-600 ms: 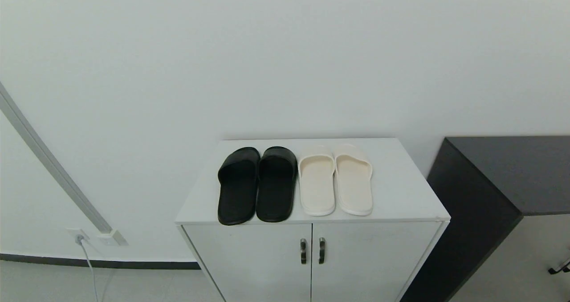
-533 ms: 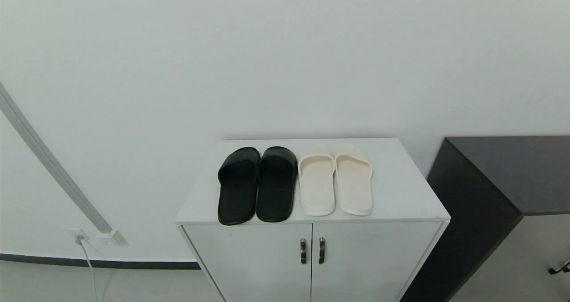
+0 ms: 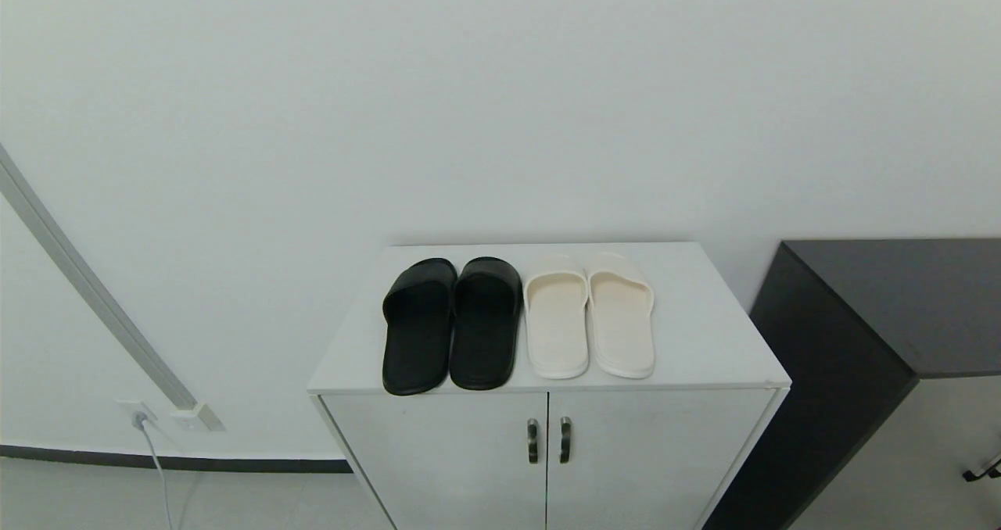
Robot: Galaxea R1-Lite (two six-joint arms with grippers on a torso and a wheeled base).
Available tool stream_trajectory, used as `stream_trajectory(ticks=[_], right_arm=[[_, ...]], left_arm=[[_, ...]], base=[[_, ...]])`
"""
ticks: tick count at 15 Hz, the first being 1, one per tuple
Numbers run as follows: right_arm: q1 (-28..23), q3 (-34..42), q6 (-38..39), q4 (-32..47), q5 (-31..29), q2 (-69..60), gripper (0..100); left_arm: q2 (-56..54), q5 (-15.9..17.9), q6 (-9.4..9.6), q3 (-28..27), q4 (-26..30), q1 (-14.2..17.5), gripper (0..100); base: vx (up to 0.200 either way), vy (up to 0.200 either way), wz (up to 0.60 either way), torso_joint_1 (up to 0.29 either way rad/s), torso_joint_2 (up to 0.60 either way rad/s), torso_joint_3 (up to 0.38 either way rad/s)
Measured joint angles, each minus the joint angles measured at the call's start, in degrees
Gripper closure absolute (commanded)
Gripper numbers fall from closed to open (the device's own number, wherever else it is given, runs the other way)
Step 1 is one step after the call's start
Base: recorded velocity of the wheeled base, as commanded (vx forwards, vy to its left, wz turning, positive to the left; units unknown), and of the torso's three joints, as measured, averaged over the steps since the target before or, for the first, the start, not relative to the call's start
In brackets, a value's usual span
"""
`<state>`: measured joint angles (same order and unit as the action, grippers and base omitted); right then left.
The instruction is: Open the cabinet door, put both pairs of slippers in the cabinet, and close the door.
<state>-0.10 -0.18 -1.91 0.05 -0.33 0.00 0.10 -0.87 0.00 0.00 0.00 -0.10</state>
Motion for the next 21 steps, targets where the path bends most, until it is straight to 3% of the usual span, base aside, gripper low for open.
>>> stream_trajectory(ticks=[3,5,10,16,21], right_arm=[[0.0,-0.3,-0.7,-0.4,0.4,0.0,0],[0.5,-4.1,3.4,-0.4,0.3,1.4,0],[4.9,-12.2,4.1,0.6,2.0,17.4,0],[13.7,-15.6,4.4,-15.4,1.7,45.2,0],[27.2,-21.5,7.4,-27.5,-7.3,65.9,0]], left_arm=[[0.0,0.0,0.0,0.0,0.0,0.0,100],[0.0,0.0,0.0,0.0,0.0,0.0,100],[0.0,-0.1,0.0,0.0,0.0,0.0,100],[0.0,-0.1,-0.32,0.0,0.0,0.0,100],[0.0,-0.1,-0.33,0.0,0.0,0.0,100]], base=[[0.0,0.0,0.0,0.0,0.0,0.0],[0.0,0.0,0.0,0.0,0.0,0.0],[0.0,0.0,0.0,0.0,0.0,0.0],[0.0,0.0,0.0,0.0,0.0,0.0],[0.0,0.0,0.0,0.0,0.0,0.0]])
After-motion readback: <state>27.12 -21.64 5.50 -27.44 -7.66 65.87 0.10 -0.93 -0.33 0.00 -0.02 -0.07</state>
